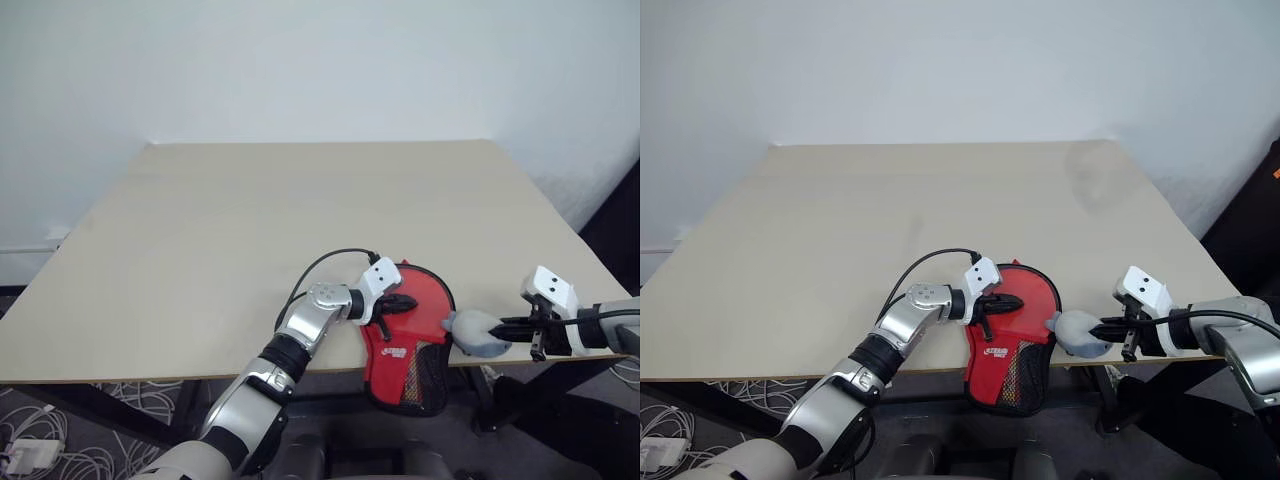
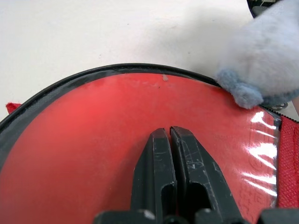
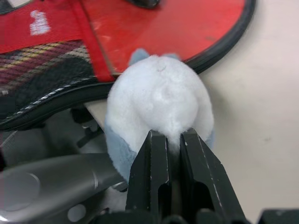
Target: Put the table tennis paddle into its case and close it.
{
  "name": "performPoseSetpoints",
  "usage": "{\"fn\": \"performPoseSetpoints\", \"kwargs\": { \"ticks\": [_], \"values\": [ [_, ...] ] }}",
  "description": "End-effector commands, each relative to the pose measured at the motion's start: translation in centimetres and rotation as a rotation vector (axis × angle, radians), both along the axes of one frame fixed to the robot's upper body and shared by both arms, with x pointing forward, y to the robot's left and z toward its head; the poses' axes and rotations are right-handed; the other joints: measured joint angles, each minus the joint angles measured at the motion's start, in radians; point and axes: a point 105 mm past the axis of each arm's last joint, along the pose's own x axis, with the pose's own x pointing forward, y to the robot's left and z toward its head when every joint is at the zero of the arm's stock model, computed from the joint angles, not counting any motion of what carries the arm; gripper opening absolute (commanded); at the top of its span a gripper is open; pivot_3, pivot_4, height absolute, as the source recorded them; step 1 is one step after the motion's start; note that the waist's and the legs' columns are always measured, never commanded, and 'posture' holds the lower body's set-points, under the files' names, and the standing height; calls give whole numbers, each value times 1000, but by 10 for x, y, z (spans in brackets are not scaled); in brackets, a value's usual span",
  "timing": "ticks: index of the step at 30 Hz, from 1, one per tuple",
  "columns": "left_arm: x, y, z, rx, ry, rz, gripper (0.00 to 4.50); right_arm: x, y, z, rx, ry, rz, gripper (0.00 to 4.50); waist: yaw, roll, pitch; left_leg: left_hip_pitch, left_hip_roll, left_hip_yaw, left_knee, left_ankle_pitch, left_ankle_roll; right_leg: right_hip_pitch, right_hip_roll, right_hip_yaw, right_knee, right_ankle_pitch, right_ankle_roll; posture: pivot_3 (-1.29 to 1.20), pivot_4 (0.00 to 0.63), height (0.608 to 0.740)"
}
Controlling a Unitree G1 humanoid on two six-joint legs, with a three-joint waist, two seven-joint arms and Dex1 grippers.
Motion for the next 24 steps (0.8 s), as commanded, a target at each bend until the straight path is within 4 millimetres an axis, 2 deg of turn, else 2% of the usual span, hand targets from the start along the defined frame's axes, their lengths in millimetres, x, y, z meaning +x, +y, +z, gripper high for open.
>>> {"fn": "performPoseSetpoints", "kwargs": {
  "ticks": [1,12,24],
  "values": [
    [-5,6,-19,74,51,-7,44,-12,9,10,31,12,57,0,1,0,0,0,0,0,0,0,0,0,0,0,0,0,0,0,0,698],
    [-1,11,-19,116,44,-30,44,-59,35,20,102,97,183,0,1,-4,2,0,0,0,0,-1,0,0,0,0,0,0,0,0,0,698],
    [2,13,-16,131,37,-46,44,-96,47,22,128,189,276,0,8,-5,3,-1,0,0,1,-2,0,0,0,0,-1,-1,1,0,0,698]
  ]
}}
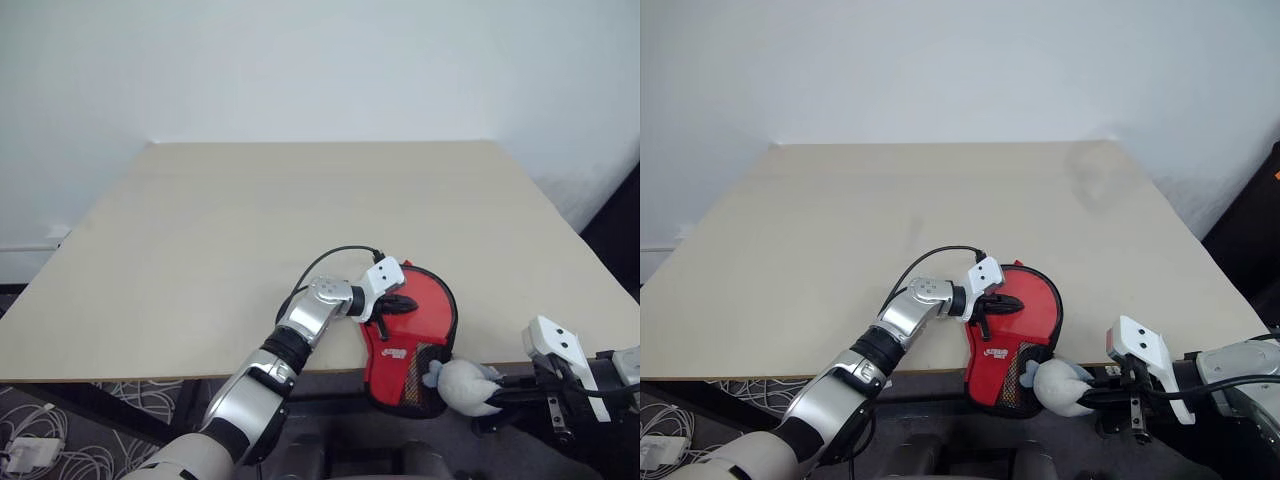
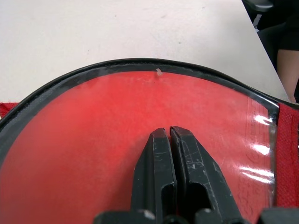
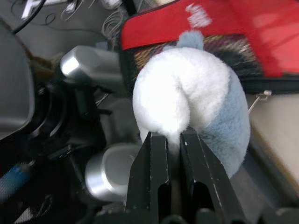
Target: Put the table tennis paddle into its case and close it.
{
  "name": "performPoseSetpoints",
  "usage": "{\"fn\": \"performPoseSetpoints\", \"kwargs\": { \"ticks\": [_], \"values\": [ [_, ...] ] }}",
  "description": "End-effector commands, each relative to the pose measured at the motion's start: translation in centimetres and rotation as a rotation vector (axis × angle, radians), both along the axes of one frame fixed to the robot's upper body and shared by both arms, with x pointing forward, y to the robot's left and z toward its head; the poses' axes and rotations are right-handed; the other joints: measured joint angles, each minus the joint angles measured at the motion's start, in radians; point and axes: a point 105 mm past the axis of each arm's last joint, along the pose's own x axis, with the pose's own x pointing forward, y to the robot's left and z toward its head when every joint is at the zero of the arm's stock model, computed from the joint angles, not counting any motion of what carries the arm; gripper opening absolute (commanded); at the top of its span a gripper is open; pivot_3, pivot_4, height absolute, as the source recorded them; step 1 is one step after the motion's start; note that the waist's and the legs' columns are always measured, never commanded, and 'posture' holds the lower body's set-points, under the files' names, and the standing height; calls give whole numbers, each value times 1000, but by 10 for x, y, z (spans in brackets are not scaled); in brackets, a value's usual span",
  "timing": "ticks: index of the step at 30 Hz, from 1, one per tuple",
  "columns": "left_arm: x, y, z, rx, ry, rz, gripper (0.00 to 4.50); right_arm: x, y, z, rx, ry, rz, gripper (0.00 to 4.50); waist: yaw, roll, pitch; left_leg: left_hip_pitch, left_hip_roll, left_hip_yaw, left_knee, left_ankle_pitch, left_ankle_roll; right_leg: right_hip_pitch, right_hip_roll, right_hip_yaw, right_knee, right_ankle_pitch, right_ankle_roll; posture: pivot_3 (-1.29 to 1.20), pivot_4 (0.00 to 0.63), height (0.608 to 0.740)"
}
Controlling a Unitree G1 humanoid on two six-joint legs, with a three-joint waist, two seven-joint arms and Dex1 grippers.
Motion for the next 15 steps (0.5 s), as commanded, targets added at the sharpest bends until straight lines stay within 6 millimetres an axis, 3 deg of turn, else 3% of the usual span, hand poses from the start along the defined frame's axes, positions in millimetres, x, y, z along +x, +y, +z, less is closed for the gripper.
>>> {"fn": "performPoseSetpoints", "kwargs": {
  "ticks": [1,9,15],
  "values": [
    [0,12,-17,79,37,13,44,-17,9,7,30,42,75,0,2,0,0,0,0,0,0,0,0,0,0,0,0,0,0,0,0,698],
    [2,11,-13,73,32,11,44,-41,13,9,40,95,122,0,2,-1,0,1,0,0,1,-1,0,1,0,0,0,-1,-1,0,0,698],
    [6,8,-11,65,28,32,44,-51,30,9,74,86,157,0,2,-2,0,0,1,0,2,-1,0,1,0,0,0,-1,-1,0,0,698]
  ]
}}
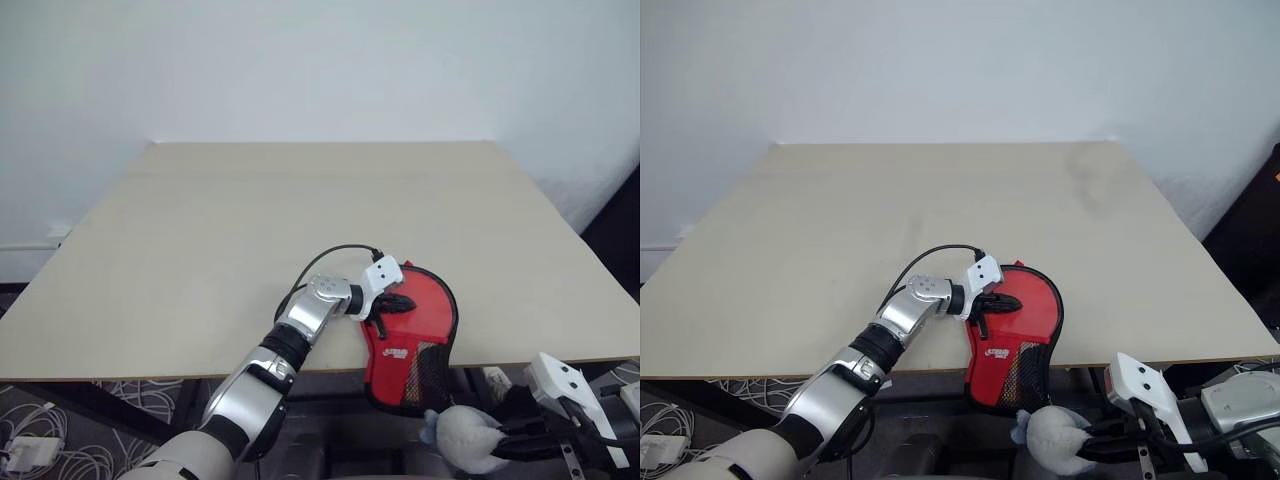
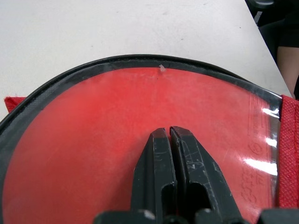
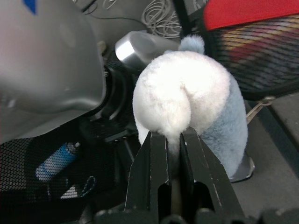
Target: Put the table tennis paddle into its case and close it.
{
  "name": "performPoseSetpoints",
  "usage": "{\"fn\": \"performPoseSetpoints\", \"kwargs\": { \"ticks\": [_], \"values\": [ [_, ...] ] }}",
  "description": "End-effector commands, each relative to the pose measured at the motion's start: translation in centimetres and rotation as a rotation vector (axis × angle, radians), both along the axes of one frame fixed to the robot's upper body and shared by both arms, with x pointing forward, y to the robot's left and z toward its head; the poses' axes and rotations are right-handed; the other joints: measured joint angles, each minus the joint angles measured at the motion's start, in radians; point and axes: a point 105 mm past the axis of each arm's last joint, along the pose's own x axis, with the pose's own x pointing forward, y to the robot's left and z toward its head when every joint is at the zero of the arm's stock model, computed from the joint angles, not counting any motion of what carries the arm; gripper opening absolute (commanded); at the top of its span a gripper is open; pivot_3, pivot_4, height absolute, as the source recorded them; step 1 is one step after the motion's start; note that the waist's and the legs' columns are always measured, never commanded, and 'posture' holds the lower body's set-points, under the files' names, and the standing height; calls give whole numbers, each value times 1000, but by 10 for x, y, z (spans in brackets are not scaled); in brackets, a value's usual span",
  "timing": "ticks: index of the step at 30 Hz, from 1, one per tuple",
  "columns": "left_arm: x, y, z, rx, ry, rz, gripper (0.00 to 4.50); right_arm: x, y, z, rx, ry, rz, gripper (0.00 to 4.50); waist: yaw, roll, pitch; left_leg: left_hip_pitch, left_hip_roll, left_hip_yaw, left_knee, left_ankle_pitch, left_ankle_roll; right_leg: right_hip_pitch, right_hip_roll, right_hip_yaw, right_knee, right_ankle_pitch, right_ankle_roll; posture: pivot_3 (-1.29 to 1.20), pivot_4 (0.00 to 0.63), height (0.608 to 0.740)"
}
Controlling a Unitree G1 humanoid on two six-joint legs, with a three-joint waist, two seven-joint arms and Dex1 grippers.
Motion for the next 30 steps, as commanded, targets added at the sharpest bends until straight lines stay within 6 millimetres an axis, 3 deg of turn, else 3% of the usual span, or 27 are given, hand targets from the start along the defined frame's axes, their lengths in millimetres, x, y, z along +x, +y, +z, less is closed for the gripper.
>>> {"fn": "performPoseSetpoints", "kwargs": {
  "ticks": [1,4,5,8,13,16,17,19,24,26,30],
  "values": [
    [4,5,-11,52,18,40,44,-2,15,6,48,-36,36,0,0,0,0,0,0,0,0,0,0,0,0,0,0,0,0,0,0,698],
    [6,5,-8,40,12,64,44,18,19,7,64,-105,-34,0,-1,-2,0,0,0,0,0,0,0,0,0,0,0,0,0,0,0,698],
    [7,5,-7,34,13,67,0,24,20,8,68,-119,-53,589,-1,-2,0,0,0,0,0,0,0,0,0,0,0,0,0,0,0,698],
    [4,8,4,6,4,54,578,42,21,13,90,-154,-101,1449,-4,-2,0,0,1,0,0,0,0,0,1,0,0,0,0,0,0,698],
    [2,20,50,-87,-84,45,2315,62,26,32,152,-185,-124,3240,-6,-1,0,-2,1,0,-1,0,0,-4,1,0,1,1,1,0,0,698],
    [5,39,88,-128,-171,69,3369,79,25,42,161,-232,-151,4337,-5,-2,2,-3,1,0,0,0,0,-5,1,0,1,1,1,0,0,698],
    [8,47,99,-133,-205,92,3696,87,25,45,160,-253,-169,4500,-5,-2,2,-3,1,0,0,0,0,-5,1,0,1,1,1,0,0,698],
    [18,69,119,-139,-261,169,4409,102,25,48,160,-293,-202,4500,-5,-2,1,-2,2,0,0,0,0,-4,1,0,1,1,0,0,0,698],
    [35,149,145,-99,-287,380,4468,145,23,54,153,-412,-332,4500,-22,-2,1,-2,2,0,-1,0,0,-6,2,0,2,1,1,0,0,698],
    [34,183,143,-71,-271,464,4468,162,20,55,146,-438,-400,4500,-32,-2,2,-2,2,1,-2,0,0,-7,2,1,2,2,1,0,0,698],
    [14,240,117,30,-205,591,4468,177,19,53,153,-463,-444,4500,-39,-1,1,-1,1,1,-4,0,0,-6,1,2,2,2,1,0,0,698]
  ]
}}
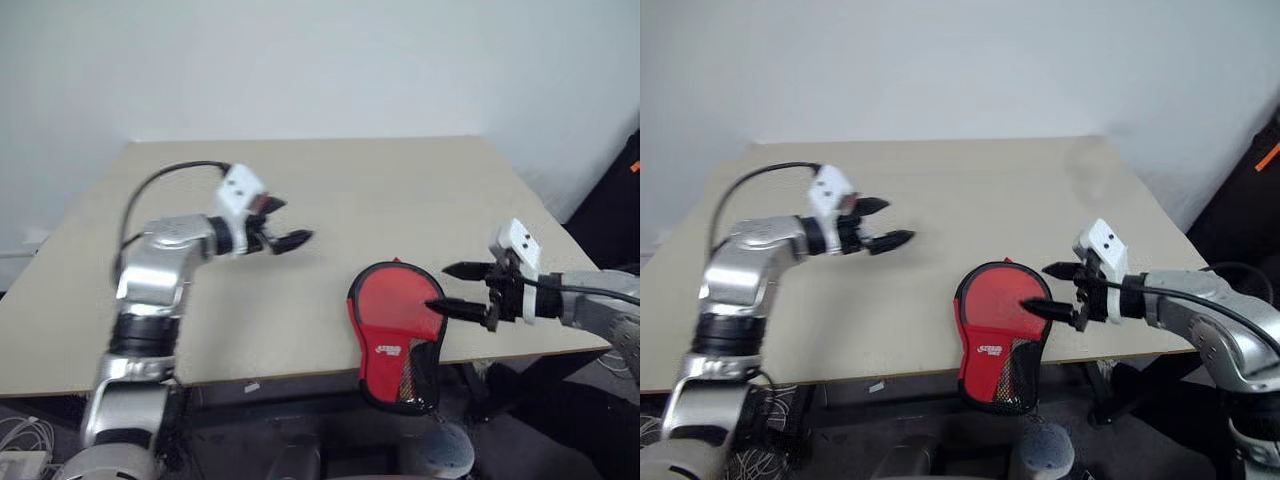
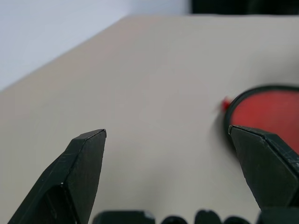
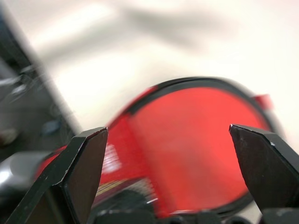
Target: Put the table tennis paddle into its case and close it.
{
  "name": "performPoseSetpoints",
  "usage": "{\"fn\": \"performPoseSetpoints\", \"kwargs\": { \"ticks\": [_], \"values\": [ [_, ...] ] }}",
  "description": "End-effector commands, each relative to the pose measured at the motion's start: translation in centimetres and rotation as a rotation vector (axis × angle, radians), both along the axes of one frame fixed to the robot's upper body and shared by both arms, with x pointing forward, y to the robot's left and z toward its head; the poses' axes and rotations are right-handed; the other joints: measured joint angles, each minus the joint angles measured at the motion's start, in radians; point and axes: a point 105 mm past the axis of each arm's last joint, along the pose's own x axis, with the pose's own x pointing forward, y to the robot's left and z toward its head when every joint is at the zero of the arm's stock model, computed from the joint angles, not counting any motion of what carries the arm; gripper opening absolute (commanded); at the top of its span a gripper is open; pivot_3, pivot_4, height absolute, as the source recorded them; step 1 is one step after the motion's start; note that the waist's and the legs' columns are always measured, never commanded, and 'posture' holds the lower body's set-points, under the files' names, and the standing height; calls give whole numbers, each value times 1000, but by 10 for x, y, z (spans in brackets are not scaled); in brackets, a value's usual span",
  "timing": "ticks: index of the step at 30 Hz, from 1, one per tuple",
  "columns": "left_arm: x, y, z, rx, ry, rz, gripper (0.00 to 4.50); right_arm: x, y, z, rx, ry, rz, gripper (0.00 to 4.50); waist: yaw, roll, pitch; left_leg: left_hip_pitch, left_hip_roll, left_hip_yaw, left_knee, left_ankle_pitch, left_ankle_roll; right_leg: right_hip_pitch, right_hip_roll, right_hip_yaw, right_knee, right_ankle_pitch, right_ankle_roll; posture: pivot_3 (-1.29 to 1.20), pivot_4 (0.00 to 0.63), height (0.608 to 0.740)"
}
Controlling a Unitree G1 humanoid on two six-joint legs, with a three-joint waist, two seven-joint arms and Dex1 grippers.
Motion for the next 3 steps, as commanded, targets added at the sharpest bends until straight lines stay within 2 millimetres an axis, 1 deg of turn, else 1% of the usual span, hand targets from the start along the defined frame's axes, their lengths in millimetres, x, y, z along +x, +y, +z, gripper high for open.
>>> {"fn": "performPoseSetpoints", "kwargs": {
  "ticks": [1,3],
  "values": [
    [-21,29,-11,6,47,53,4468,14,-2,5,-12,-58,-39,4500,0,0,0,0,0,0,0,0,0,0,0,0,0,0,0,0,0,698],
    [-36,40,-23,-1,98,74,4468,20,-5,2,-20,-62,-63,4500,1,0,0,0,0,0,0,0,0,0,0,0,0,0,0,0,0,698]
  ]
}}
